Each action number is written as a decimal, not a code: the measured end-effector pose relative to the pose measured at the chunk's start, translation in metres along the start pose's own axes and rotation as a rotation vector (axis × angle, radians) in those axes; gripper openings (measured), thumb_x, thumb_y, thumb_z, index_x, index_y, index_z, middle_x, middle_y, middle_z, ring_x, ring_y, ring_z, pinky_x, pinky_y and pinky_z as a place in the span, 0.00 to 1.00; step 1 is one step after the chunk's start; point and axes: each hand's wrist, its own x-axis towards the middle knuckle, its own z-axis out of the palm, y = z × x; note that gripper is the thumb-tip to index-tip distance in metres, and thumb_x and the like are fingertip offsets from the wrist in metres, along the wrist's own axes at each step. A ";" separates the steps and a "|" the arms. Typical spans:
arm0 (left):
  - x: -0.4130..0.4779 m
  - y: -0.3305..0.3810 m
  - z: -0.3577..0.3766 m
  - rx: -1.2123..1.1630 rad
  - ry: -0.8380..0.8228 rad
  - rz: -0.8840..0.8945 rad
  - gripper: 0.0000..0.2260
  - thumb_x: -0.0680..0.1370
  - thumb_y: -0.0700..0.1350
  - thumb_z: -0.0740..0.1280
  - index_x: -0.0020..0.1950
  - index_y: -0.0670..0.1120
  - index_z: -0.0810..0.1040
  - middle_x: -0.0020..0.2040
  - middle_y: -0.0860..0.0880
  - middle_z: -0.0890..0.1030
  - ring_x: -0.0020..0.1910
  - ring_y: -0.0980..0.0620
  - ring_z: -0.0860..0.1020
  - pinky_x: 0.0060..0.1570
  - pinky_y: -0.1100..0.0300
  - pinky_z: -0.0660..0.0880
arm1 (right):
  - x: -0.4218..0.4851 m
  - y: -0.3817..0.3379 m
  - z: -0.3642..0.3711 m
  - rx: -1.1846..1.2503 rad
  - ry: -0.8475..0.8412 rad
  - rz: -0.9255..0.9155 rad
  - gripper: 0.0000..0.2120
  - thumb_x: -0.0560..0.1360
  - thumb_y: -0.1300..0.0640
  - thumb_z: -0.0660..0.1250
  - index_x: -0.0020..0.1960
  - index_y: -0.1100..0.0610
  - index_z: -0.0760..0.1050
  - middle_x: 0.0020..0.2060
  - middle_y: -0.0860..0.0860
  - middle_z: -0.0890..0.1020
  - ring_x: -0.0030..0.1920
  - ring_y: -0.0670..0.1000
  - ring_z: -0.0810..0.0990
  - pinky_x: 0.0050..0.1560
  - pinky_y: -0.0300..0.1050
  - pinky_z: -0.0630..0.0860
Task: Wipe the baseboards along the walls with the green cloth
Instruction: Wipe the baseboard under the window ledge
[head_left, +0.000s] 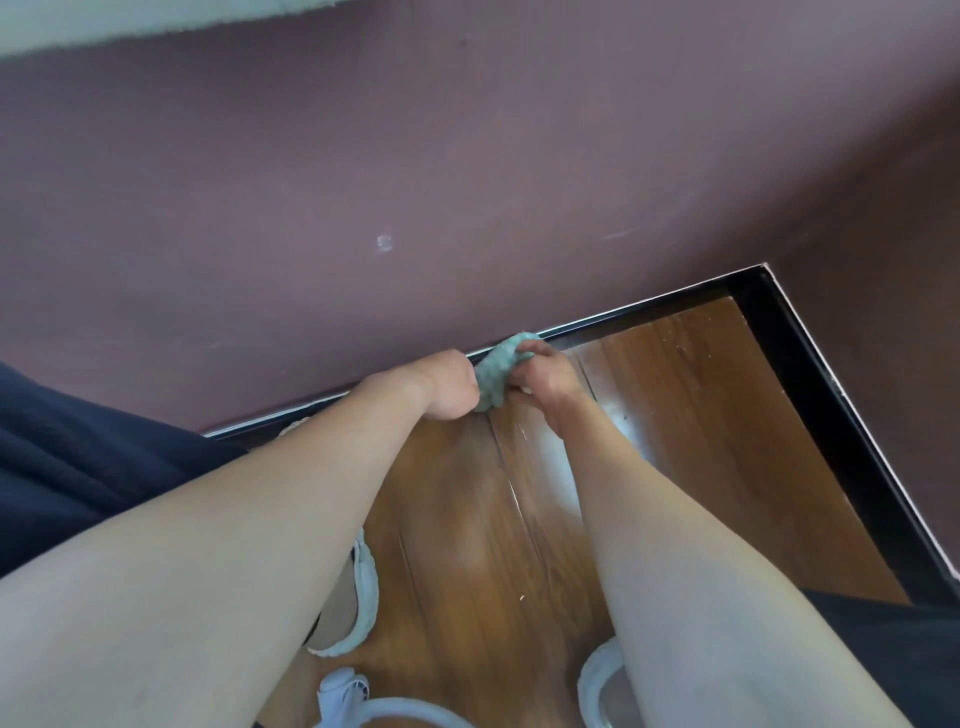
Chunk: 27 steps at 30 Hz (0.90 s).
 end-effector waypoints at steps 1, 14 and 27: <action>0.002 -0.001 -0.001 -0.002 -0.009 0.001 0.13 0.81 0.41 0.60 0.57 0.39 0.81 0.56 0.41 0.84 0.57 0.40 0.82 0.60 0.50 0.79 | 0.003 -0.003 -0.009 0.008 0.058 -0.016 0.17 0.77 0.71 0.59 0.58 0.53 0.72 0.46 0.59 0.79 0.43 0.55 0.80 0.47 0.52 0.81; 0.034 0.050 -0.003 -0.243 0.002 0.035 0.13 0.82 0.40 0.58 0.58 0.36 0.81 0.54 0.38 0.85 0.50 0.43 0.84 0.52 0.51 0.81 | 0.006 -0.011 -0.018 -0.222 -0.144 0.044 0.21 0.72 0.71 0.60 0.60 0.52 0.68 0.45 0.60 0.79 0.44 0.57 0.80 0.45 0.52 0.82; 0.056 0.106 0.002 -0.194 -0.021 0.068 0.10 0.83 0.41 0.61 0.56 0.39 0.80 0.49 0.41 0.84 0.42 0.46 0.78 0.40 0.60 0.75 | 0.036 -0.050 -0.086 -0.290 0.067 -0.046 0.17 0.66 0.65 0.64 0.54 0.57 0.70 0.49 0.59 0.81 0.48 0.58 0.82 0.50 0.57 0.83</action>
